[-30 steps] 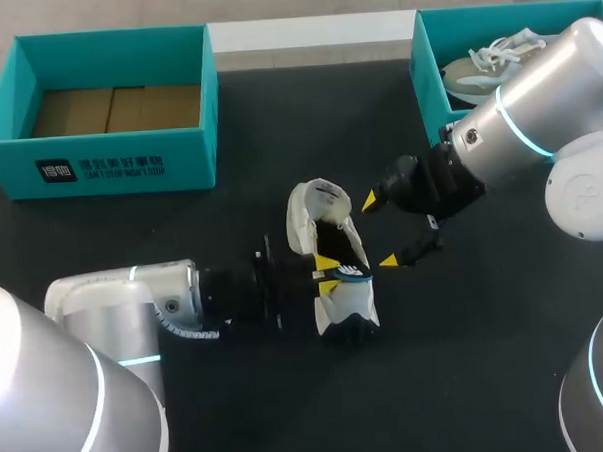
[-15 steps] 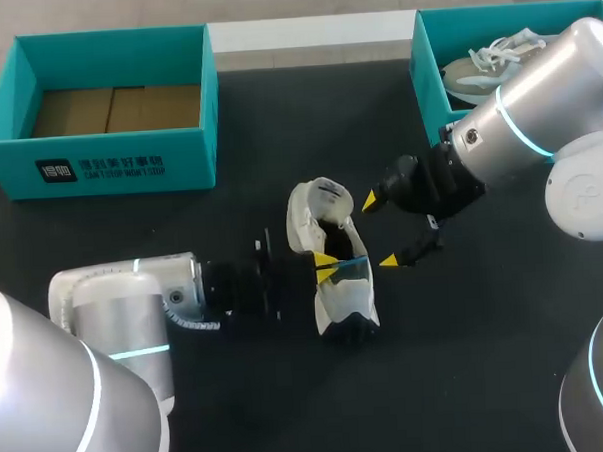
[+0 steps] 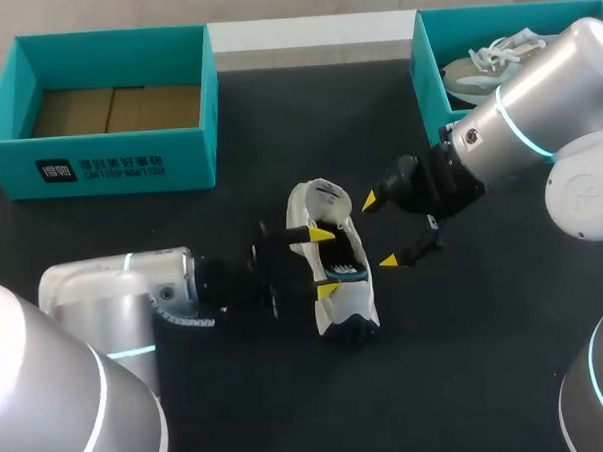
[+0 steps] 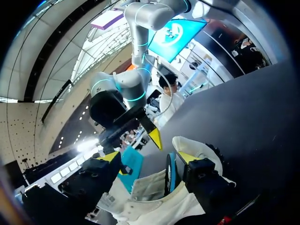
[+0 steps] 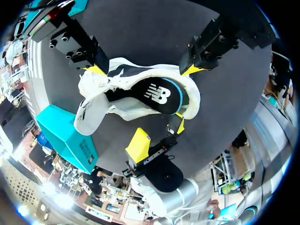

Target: Take the shoe out of the shoebox, open the shoe tongue, remove and reinsert the insole, then place the shoe into the shoebox

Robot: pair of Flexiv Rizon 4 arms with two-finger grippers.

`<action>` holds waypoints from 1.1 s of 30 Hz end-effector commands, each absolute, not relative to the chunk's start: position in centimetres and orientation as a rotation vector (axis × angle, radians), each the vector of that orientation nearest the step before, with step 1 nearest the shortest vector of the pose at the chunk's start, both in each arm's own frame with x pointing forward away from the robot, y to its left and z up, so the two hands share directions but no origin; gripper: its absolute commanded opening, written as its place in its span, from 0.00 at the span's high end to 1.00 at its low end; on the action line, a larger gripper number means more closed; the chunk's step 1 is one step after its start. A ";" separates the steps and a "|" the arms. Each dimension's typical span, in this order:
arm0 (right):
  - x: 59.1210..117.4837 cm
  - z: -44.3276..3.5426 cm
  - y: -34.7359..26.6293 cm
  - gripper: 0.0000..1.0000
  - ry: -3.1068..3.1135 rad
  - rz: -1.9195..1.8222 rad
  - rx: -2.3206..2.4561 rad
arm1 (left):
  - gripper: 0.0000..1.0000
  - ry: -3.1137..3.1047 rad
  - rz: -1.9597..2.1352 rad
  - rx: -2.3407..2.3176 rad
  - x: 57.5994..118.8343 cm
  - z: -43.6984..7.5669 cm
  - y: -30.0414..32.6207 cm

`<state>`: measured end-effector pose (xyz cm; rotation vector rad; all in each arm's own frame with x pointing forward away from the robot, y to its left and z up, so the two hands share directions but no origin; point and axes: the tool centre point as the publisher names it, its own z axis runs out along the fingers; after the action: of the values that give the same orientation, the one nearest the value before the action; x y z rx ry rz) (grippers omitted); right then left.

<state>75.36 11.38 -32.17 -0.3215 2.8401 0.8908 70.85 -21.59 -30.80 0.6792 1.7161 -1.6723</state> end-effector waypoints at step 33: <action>75.6 -31.2 9.2 0.00 2.835 0.889 -0.263 | 0.00 2.260 -1.512 1.574 75.9 -24.2 -18.6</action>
<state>76.03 10.67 -32.09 -0.2712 2.8400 0.8847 75.34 -18.73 -24.55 1.1933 2.0511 -1.6277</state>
